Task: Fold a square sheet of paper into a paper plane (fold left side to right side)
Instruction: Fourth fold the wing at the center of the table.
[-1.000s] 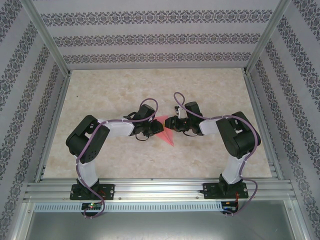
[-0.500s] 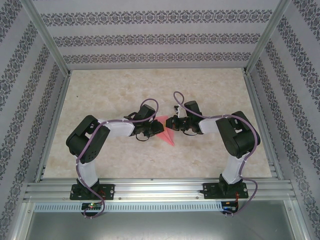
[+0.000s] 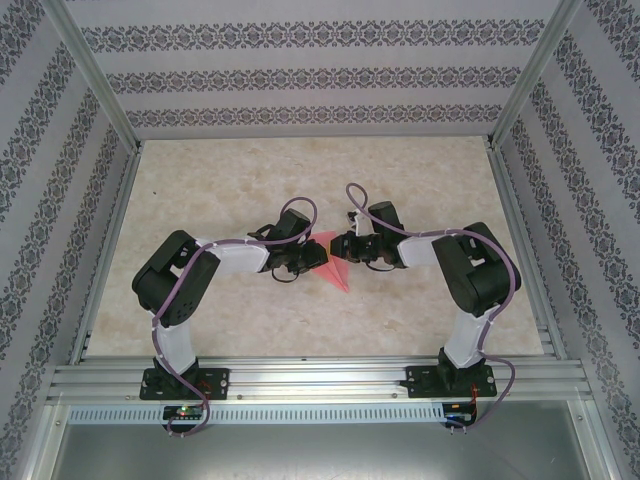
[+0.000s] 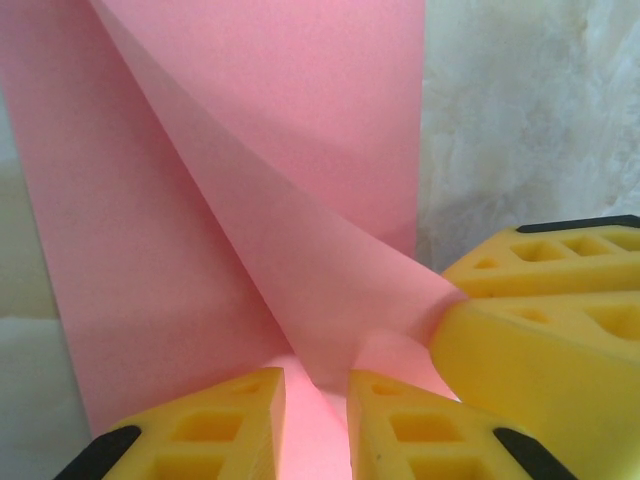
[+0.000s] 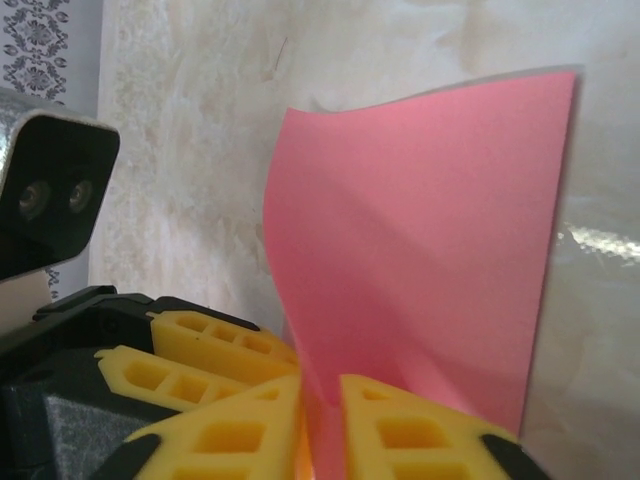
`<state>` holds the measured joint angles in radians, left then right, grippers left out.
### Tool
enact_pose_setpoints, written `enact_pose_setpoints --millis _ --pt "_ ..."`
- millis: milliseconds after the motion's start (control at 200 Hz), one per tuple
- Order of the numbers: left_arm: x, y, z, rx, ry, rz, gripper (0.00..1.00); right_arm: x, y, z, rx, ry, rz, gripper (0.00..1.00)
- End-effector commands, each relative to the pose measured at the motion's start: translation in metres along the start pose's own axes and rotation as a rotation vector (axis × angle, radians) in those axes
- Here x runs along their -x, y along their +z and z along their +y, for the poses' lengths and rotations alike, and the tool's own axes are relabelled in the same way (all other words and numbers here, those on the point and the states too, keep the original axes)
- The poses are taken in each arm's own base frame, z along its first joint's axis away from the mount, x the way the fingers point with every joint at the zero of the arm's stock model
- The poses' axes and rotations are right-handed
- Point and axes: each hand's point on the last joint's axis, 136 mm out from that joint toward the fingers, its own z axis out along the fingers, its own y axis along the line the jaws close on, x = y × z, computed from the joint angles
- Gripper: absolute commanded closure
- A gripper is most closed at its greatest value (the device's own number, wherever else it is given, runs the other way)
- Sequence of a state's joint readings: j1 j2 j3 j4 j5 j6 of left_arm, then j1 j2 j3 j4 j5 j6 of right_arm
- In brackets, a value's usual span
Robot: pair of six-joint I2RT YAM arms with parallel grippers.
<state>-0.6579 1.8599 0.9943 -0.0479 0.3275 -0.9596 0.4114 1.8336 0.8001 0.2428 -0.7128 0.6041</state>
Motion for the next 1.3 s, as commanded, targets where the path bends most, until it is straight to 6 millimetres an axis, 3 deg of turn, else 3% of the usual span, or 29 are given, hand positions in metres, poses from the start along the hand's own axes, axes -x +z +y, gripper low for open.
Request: enact_pose_setpoints --millis 0,110,325,545,824,1294 --pt "-0.001 0.002 -0.004 -0.002 0.0 -0.001 0.76 0.008 -0.017 0.013 0.001 -0.07 -0.064 0.73" --pt "0.0 0.002 -0.005 -0.003 0.001 -0.002 0.76 0.004 -0.029 0.016 -0.021 -0.109 -0.084 0.63" --pt "0.0 0.0 -0.005 0.0 0.002 -0.004 0.76 -0.029 -0.039 0.002 -0.152 -0.165 -0.065 0.6" --pt "0.0 -0.001 -0.006 0.002 0.006 -0.007 0.76 -0.061 -0.037 0.002 -0.302 -0.289 -0.037 0.57" --pt "0.001 -0.001 -0.007 0.001 0.005 -0.007 0.76 -0.063 -0.041 -0.003 -0.44 -0.368 -0.032 0.57" --pt "0.0 -0.002 -0.007 0.001 0.008 -0.006 0.76 -0.068 -0.028 -0.003 -0.494 -0.422 0.017 0.59"
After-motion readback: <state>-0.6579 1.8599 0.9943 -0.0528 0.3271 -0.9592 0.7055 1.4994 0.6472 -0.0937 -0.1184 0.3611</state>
